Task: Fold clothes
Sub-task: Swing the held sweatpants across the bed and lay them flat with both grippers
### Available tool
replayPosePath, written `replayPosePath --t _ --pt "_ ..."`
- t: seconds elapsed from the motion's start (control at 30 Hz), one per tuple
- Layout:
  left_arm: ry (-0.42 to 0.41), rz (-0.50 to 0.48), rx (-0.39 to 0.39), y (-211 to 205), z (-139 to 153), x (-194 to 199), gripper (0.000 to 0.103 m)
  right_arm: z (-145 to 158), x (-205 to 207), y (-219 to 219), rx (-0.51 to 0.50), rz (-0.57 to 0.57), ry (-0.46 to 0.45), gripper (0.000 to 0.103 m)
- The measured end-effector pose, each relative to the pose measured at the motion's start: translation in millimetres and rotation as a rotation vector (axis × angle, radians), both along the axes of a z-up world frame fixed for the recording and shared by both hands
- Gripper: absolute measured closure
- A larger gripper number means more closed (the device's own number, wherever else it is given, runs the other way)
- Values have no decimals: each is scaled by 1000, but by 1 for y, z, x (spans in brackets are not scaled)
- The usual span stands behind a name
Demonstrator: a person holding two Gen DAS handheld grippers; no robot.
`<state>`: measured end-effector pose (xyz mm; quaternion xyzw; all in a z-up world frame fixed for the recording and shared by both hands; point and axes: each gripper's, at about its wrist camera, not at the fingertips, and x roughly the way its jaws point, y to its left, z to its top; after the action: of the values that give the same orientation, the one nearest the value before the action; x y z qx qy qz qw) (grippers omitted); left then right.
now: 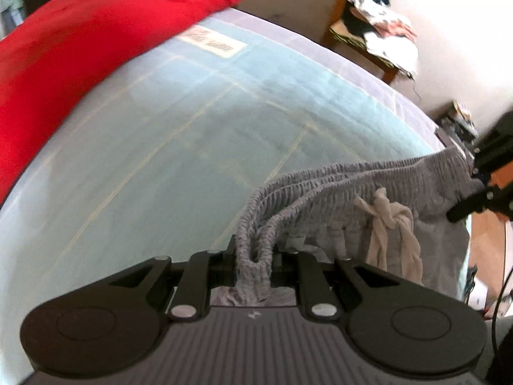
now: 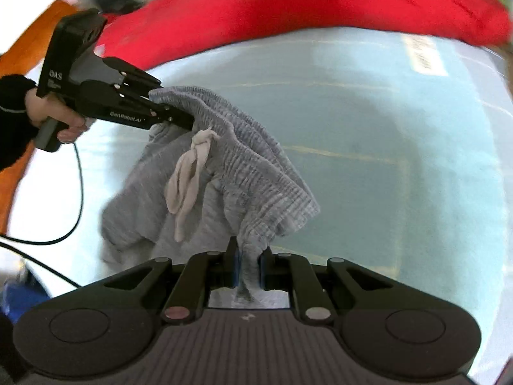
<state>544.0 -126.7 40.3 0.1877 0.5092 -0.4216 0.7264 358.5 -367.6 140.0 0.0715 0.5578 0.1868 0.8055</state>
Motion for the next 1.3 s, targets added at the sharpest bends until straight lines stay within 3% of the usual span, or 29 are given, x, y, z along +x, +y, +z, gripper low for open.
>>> replayPosePath --t 0.27,0.47,0.73,0.8,0.87,0.93,1.13,1.3 --pt "-16 -110 -5 -106 -35 14 90 -42 -40 -51 -25 -275 34 89" --pt "-49 -204 -36 -179 -47 5 90 -45 -74 -102 -65 -445 34 89" --pt "-51 -256 -84 -251 -68 -12 90 -61 -108 -123 -159 -612 49 88" --pt "-43 -246 -66 -258 -78 -16 89 -72 -114 -125 -157 -641 69 86" --pt "-36 -228 -50 -261 -85 -19 88 -77 -119 -125 -163 -669 80 76" --pt "-25 -195 -55 -256 -84 -19 85 -76 -125 -126 -178 -690 79 59" --pt "-22 -135 -111 -220 -51 -18 68 -80 -117 -120 -208 -717 14 37" --pt "-20 -15 -129 -160 -26 -32 61 -74 -115 -113 -184 -694 -70 29"
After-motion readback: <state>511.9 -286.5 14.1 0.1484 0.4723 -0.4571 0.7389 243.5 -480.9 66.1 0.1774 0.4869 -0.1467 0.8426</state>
